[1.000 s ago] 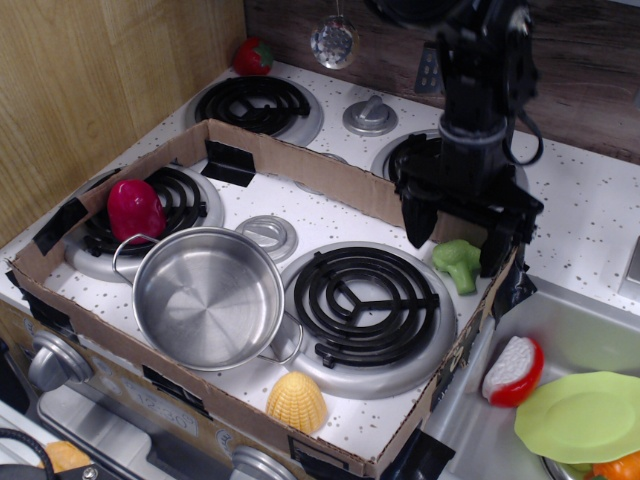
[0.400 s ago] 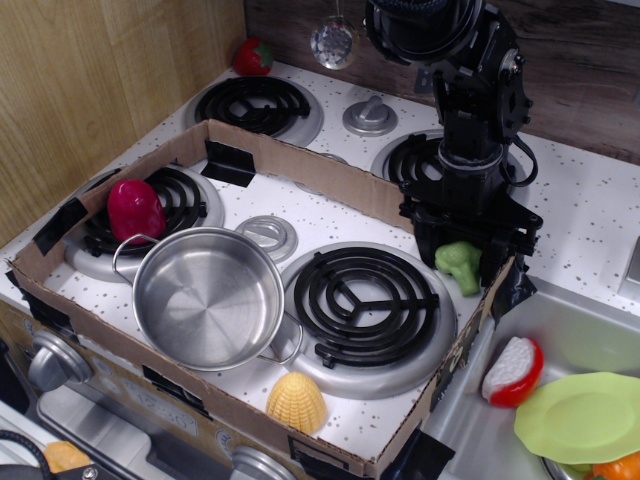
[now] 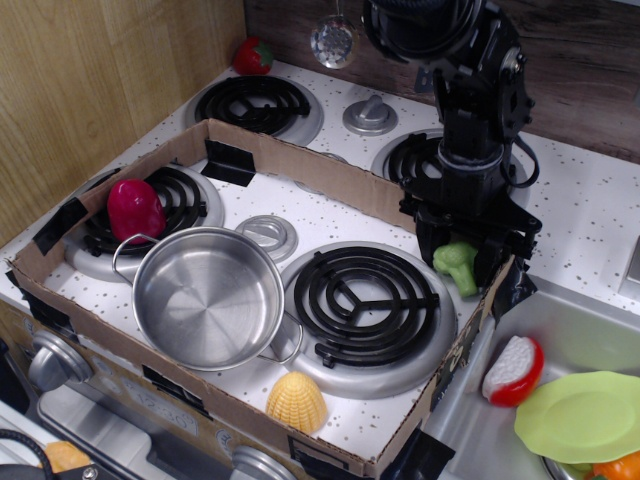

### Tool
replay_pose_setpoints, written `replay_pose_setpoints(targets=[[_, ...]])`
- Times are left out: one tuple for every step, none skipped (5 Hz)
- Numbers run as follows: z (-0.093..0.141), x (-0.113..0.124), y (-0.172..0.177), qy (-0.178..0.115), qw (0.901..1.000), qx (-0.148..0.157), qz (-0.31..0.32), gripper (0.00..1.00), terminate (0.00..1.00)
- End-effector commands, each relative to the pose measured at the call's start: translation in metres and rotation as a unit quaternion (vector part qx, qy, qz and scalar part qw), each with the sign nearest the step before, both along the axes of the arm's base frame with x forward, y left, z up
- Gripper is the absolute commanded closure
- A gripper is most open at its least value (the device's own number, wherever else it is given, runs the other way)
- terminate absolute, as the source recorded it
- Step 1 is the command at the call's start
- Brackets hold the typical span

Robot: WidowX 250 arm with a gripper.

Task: Put broccoli in pot

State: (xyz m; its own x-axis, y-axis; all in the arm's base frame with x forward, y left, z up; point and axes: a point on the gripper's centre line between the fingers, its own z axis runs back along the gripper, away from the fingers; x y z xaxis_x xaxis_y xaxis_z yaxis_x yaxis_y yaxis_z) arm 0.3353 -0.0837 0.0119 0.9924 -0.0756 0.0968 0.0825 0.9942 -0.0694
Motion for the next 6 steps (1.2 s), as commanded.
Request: replay_pose_setpoints(targets=[[0.069, -0.007, 0.016, -0.049, 0.9984, 0.027, -0.007, 1.00, 0.00], [0.080, -0.018, 0.024, -0.057, 0.9979, 0.030, -0.002, 1.00, 0.00], [0.081, -0.036, 0.032, -0.053, 0.9980, 0.033, 0.007, 1.00, 0.00], [0.075, -0.056, 0.047, -0.036, 0.9991, 0.013, 0.018, 1.00, 0.00], [0.067, -0.067, 0.061, -0.036, 0.9991, 0.008, 0.021, 1.00, 0.00], [0.065, -0.075, 0.077, -0.040, 0.9989, 0.012, 0.021, 1.00, 0.00]])
